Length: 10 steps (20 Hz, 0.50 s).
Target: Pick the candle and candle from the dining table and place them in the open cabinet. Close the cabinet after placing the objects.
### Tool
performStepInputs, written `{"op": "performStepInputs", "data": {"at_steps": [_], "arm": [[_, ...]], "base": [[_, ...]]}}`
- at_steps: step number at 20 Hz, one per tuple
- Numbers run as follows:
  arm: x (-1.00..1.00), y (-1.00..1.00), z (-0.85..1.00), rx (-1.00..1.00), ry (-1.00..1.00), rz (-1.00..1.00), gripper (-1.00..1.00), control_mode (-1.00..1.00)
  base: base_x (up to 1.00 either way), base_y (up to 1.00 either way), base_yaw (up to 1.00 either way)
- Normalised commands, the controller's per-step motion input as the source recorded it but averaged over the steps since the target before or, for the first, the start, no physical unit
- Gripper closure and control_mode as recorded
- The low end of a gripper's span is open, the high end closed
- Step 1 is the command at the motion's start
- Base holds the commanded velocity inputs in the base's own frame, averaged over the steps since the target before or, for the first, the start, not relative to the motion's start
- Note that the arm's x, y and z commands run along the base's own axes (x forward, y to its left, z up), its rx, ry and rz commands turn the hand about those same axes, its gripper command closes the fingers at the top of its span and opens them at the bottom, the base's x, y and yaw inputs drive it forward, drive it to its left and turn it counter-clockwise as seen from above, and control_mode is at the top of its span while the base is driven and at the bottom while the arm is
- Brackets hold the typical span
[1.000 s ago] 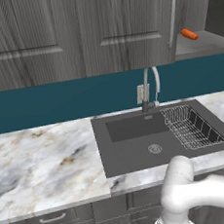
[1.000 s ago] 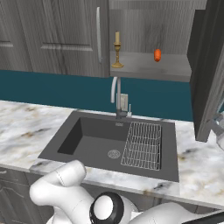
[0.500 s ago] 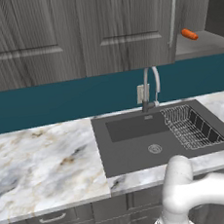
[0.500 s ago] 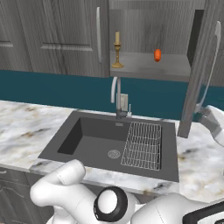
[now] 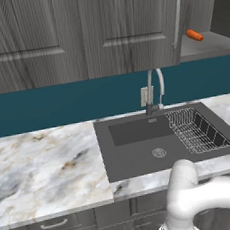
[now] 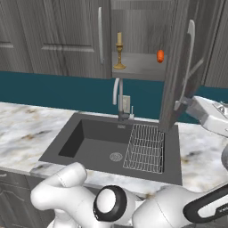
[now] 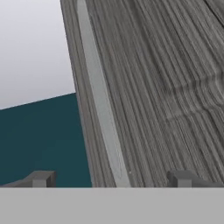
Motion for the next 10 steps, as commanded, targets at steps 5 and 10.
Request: {"op": "performStepInputs", "data": {"at_steps": [5,10], "arm": [[0.0,0.66,0.16,-0.03,0.01,0.01,-1.0,-1.0],[0.0,0.68,0.25,0.0,0.0,0.0,-1.0,-1.0]], "base": [[0.0,0.0,0.0],[0.0,0.0,0.0]]}}
